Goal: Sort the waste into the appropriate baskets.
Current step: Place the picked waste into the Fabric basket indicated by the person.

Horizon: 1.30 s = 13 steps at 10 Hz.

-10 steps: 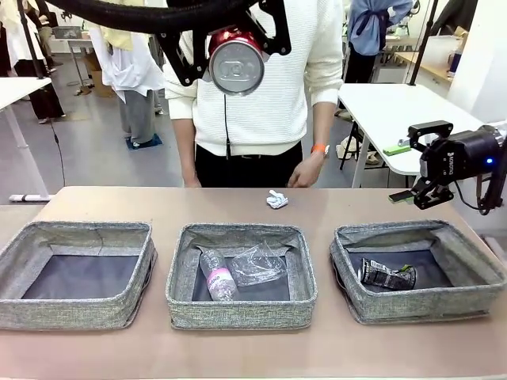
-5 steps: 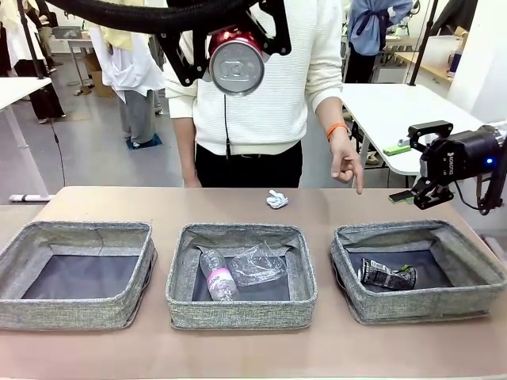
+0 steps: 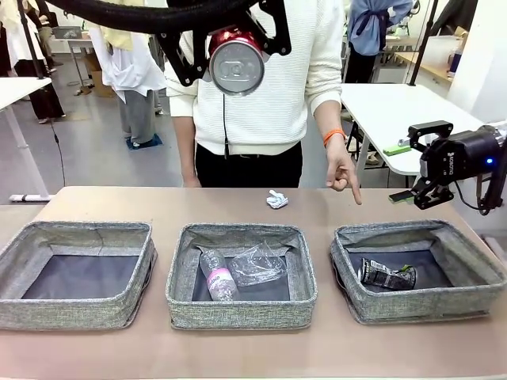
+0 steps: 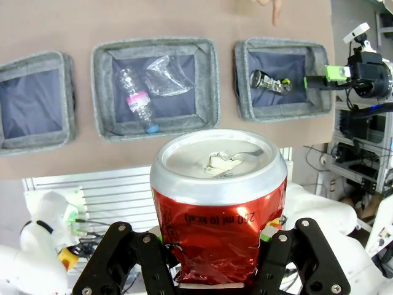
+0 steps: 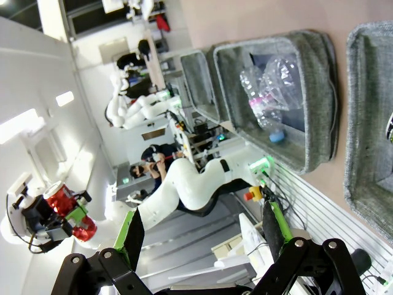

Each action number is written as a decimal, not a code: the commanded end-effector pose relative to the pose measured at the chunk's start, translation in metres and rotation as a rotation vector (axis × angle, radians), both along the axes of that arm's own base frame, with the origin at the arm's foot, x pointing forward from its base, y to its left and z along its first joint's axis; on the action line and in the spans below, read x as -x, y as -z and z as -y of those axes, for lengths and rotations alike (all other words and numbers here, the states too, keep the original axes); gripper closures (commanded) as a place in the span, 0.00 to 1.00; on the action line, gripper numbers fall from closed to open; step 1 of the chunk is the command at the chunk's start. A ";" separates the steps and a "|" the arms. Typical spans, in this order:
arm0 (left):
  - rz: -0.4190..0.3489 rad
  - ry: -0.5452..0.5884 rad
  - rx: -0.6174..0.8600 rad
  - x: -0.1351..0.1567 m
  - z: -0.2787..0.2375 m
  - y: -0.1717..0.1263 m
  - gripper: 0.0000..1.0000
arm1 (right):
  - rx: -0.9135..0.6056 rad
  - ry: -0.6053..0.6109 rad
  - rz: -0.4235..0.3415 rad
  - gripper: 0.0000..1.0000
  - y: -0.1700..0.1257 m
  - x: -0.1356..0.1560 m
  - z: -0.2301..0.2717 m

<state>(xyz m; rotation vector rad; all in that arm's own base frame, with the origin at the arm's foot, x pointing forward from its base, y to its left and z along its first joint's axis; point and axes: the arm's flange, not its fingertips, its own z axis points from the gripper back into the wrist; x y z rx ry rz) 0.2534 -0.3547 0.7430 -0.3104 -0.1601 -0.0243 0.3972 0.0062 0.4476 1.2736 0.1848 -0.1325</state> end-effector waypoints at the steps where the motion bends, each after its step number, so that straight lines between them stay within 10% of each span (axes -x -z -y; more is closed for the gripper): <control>1: 0.000 0.000 0.000 0.000 0.000 0.000 1.00 | 0.000 0.000 0.000 0.00 0.000 0.000 0.000; 4: 0.060 0.023 0.111 0.028 0.061 0.096 1.00 | 0.054 0.115 0.048 0.00 -0.001 0.036 0.124; 7: 0.099 0.186 0.104 -0.007 0.178 0.160 1.00 | -0.133 0.535 0.241 0.00 -0.027 0.129 0.228; 8: 0.132 0.309 0.105 -0.028 0.214 0.164 1.00 | 0.002 0.282 0.070 0.00 -0.008 0.076 0.183; 13: 0.189 0.459 0.001 -0.102 0.313 0.213 1.00 | 0.002 0.282 0.070 0.00 -0.008 0.076 0.183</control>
